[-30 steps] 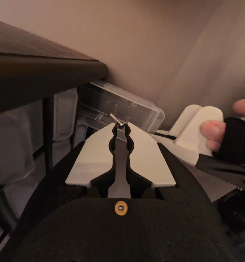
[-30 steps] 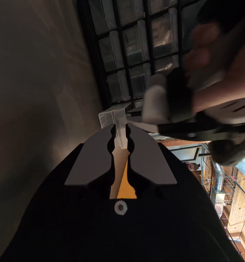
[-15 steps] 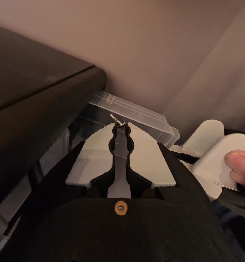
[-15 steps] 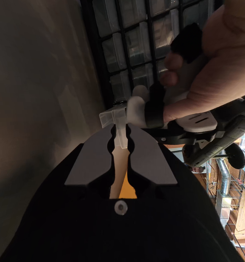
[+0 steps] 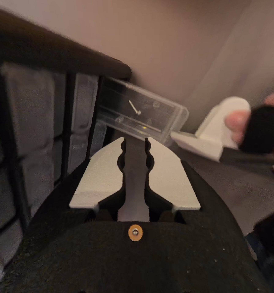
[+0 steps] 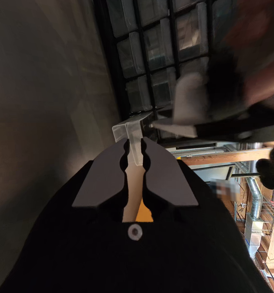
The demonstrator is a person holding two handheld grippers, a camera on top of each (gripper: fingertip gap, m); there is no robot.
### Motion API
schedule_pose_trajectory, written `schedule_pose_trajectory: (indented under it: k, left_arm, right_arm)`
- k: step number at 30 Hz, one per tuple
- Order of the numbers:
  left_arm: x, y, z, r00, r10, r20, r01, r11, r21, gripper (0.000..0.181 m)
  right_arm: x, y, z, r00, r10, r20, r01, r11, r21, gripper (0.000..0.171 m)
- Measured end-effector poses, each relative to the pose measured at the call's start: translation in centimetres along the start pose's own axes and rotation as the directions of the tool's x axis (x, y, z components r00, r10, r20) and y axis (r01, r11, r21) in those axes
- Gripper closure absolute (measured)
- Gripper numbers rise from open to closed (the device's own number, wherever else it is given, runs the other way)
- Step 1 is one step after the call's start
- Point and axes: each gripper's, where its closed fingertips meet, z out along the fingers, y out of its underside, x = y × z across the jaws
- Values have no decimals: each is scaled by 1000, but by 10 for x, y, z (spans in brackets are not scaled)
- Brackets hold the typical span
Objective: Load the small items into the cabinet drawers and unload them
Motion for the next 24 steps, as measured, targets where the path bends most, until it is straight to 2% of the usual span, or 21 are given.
schedule_pose_trajectory:
  k: [4, 13, 19, 24]
  left_arm:
    - [0, 21, -51, 999, -48, -23, 51, 983, 178, 161]
    - [-32, 111, -133, 985, -169, 33, 141, 902, 408, 162]
    - [-64, 176, -150, 952, -292, 88, 219, 856, 469, 160]
    - [-90, 238, -139, 898, -432, 84, 370, 844, 388, 160]
  right_arm:
    - [1, 2, 4, 1000, 6, -5, -7, 1000, -10, 156]
    - [8, 3, 29, 998, 40, -45, -42, 999, -34, 157]
    - [14, 9, 49, 996, 36, -84, -41, 997, -61, 156]
    - [20, 17, 66, 993, 20, -117, -31, 995, -95, 155]
